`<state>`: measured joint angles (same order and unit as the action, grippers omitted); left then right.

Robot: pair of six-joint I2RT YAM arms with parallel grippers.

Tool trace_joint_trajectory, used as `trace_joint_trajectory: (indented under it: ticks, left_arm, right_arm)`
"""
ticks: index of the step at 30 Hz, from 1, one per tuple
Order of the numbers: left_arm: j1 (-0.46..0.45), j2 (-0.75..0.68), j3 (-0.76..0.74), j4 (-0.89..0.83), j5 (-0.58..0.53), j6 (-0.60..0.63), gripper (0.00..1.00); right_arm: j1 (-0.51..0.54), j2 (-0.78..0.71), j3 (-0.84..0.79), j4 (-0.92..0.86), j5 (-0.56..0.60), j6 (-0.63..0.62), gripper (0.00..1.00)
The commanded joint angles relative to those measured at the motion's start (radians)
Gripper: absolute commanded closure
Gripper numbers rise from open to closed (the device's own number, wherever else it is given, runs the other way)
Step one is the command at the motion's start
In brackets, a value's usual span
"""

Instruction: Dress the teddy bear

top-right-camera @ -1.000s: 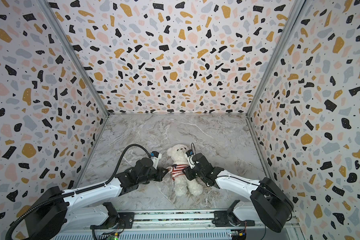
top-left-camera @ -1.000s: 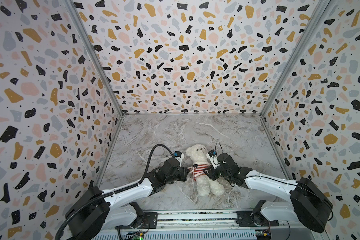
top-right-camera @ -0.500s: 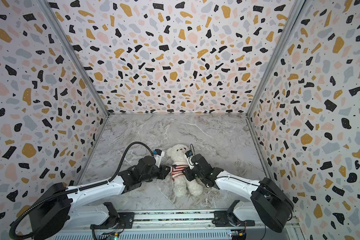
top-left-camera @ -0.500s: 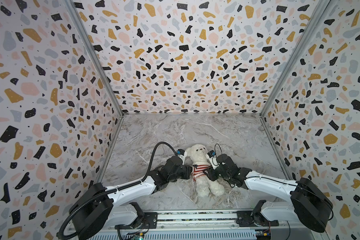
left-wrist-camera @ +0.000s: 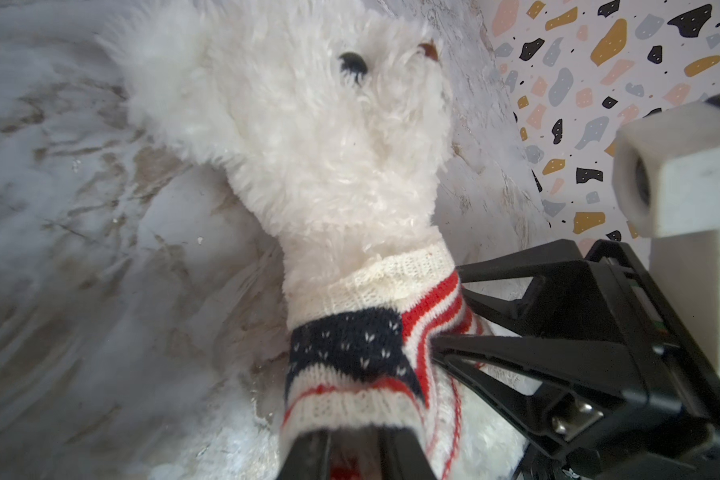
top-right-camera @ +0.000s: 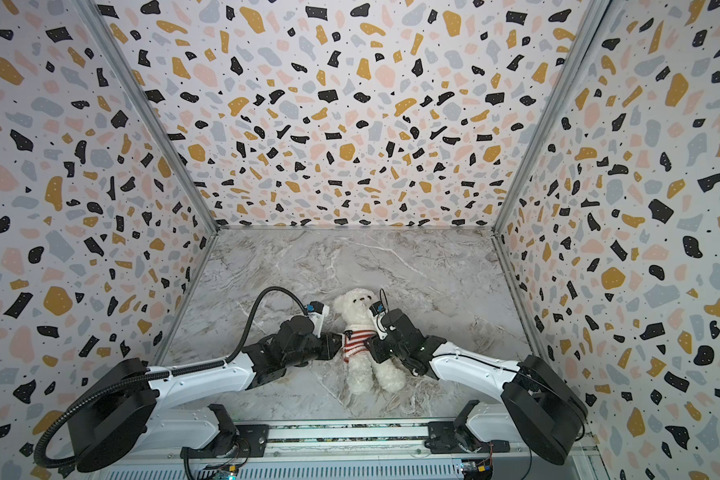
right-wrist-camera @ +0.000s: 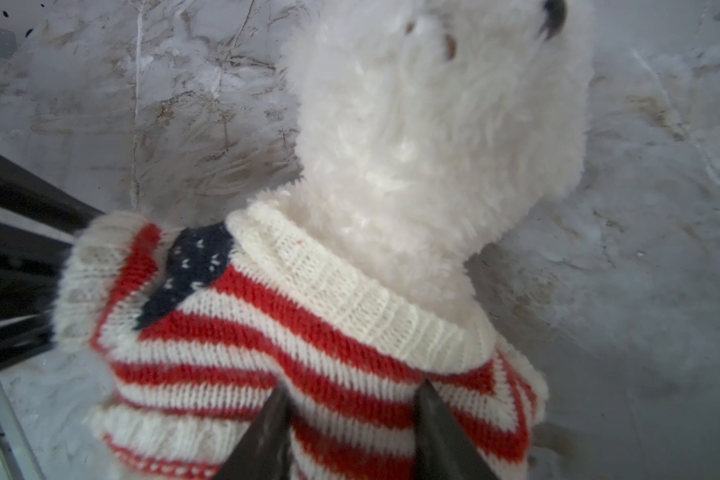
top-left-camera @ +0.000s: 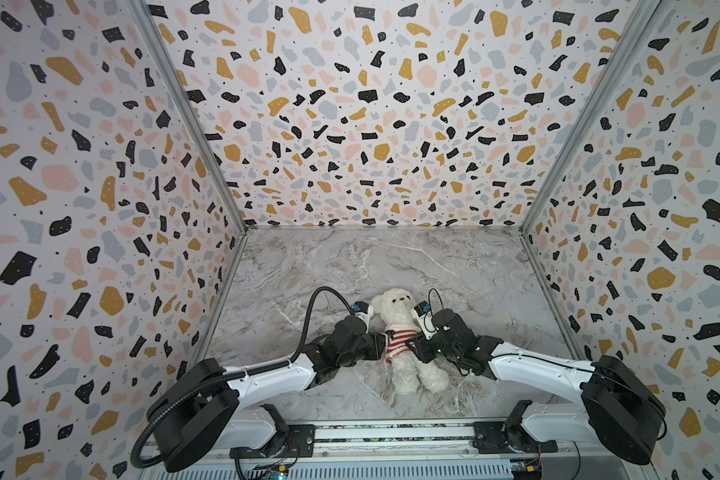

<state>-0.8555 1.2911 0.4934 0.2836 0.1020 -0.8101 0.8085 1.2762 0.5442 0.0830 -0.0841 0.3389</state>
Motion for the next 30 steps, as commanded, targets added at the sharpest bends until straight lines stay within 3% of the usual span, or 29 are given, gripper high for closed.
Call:
trace_joint_trajectory:
  ticks: [1, 6, 8, 13, 17, 27, 30]
  left_arm:
    - [-0.012, 0.020, -0.017, 0.067, 0.002, -0.028, 0.73]
    - [-0.022, 0.066, -0.012, 0.113, 0.009, -0.054, 0.54]
    - [-0.026, 0.089, -0.015, 0.146, 0.019, -0.067, 0.53]
    - [-0.039, 0.122, -0.026, 0.226, 0.035, -0.117, 0.61]
    - [-0.042, 0.127, -0.032, 0.252, 0.034, -0.134, 0.73]
    - [-0.036, 0.116, -0.116, 0.468, 0.003, -0.329, 0.71]
    - [-0.033, 0.112, -0.118, 0.461, -0.025, -0.342, 0.74]
  right_arm:
    - [0.012, -0.003, -0.020, -0.060, 0.007, -0.002, 0.54]
    - [0.021, 0.004, -0.021, -0.051, 0.007, 0.003, 0.54]
    - [0.026, 0.009, -0.021, -0.049, 0.007, 0.005, 0.54]
    - [0.032, 0.015, -0.023, -0.041, 0.006, 0.007, 0.54]
    - [0.035, 0.018, -0.029, -0.035, 0.004, 0.008, 0.54]
    - [0.052, 0.017, -0.056, -0.026, 0.015, 0.015, 0.55]
    - [0.057, 0.018, -0.058, -0.030, 0.023, 0.013, 0.56]
